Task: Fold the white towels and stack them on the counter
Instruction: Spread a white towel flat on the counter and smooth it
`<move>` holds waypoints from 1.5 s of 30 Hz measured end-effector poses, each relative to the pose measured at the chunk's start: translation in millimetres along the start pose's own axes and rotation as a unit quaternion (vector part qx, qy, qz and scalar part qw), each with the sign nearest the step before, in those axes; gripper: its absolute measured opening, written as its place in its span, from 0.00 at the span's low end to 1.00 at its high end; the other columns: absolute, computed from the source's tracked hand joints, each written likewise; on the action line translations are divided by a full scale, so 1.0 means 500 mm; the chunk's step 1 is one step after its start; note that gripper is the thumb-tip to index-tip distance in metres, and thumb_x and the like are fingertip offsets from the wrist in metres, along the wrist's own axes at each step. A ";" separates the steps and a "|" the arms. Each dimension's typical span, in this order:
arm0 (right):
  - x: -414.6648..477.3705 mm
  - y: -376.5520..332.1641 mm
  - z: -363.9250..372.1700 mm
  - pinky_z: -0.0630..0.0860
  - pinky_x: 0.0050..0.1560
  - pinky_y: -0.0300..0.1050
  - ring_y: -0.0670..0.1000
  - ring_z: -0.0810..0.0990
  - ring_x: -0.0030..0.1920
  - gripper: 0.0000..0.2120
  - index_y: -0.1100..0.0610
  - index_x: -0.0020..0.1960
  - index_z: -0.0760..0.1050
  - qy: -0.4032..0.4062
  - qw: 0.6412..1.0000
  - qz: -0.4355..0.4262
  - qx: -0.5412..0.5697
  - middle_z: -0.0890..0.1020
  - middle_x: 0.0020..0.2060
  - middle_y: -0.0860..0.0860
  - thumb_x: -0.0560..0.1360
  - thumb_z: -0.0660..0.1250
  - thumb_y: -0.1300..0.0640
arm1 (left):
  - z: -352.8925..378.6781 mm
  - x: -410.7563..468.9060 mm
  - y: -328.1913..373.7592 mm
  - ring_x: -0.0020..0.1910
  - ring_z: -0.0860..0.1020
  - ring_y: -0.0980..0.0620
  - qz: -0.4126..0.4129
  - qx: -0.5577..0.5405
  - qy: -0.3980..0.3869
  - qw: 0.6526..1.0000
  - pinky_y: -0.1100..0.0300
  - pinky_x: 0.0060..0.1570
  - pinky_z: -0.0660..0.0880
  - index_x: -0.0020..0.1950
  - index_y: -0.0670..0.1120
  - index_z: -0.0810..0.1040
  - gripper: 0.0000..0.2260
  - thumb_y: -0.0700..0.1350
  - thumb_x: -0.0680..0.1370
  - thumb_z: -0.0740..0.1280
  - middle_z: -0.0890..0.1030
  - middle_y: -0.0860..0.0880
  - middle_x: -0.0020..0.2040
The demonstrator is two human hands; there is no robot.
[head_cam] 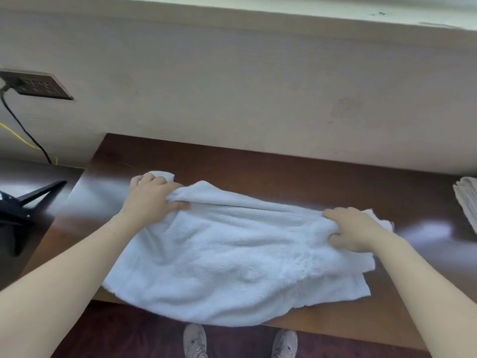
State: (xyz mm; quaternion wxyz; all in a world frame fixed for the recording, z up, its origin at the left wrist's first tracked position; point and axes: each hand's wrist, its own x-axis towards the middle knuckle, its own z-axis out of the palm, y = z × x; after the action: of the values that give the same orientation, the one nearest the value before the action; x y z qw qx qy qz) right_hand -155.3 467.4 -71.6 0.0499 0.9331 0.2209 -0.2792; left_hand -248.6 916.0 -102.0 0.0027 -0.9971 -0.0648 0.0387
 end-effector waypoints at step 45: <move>-0.182 0.042 0.165 0.65 0.44 0.53 0.68 0.78 0.51 0.13 0.54 0.63 0.70 0.293 0.839 0.366 0.276 0.80 0.51 0.64 0.81 0.62 0.51 | 0.009 -0.169 -0.095 0.53 0.72 0.52 -0.283 -0.347 0.106 0.888 0.52 0.52 0.70 0.62 0.54 0.76 0.18 0.60 0.76 0.70 0.76 0.54 0.54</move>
State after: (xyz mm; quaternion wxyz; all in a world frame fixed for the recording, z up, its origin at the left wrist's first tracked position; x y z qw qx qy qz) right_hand -255.1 395.8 -92.1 -0.1780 0.9595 -0.2183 -0.0037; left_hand -338.6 952.0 -99.4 -0.3261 -0.8720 -0.3525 -0.0946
